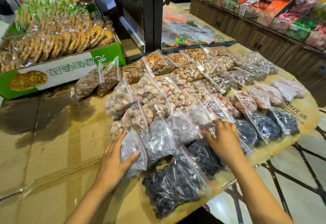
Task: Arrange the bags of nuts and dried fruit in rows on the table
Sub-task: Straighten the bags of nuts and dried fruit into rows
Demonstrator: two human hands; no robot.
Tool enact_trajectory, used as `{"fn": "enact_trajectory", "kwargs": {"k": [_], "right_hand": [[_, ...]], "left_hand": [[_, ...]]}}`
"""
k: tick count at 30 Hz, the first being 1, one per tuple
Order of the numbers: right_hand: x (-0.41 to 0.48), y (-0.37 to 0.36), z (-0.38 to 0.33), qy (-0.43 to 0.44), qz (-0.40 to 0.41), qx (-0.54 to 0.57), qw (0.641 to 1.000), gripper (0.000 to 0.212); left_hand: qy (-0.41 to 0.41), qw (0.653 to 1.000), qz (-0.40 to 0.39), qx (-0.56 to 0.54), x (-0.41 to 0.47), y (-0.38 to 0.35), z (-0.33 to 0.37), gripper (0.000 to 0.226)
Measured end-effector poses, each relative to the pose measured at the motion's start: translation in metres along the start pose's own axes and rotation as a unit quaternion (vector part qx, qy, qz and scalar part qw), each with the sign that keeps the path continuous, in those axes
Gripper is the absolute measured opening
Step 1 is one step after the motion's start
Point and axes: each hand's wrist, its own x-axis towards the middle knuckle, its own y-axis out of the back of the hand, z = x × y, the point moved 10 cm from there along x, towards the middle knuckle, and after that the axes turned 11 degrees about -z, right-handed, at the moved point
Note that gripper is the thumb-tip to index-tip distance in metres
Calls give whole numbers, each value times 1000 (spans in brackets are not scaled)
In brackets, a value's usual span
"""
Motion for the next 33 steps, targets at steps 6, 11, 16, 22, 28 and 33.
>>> {"fn": "enact_trajectory", "kwargs": {"k": [6, 11, 16, 22, 28, 33], "right_hand": [[-13, -15, 10, 25, -17, -11, 999, 49], [-9, -13, 10, 42, -14, -16, 999, 53], [-13, -13, 13, 102, 1, -19, 995, 51], [-9, -7, 21, 207, -33, -4, 978, 59], [-12, -6, 31, 304, -76, 29, 949, 50], [-12, -2, 36, 371, -110, 36, 921, 54]], "left_hand": [[3, 996, 23, 91, 7, -10, 7, 73], [46, 993, 38, 107, -7, -8, 9, 83], [-49, 990, 96, 96, -72, -53, 79, 96], [-17, 970, 14, 244, -63, -139, 96, 119], [44, 968, 41, 243, -55, -132, 96, 111], [23, 961, 62, 270, -58, -129, 105, 100]]}}
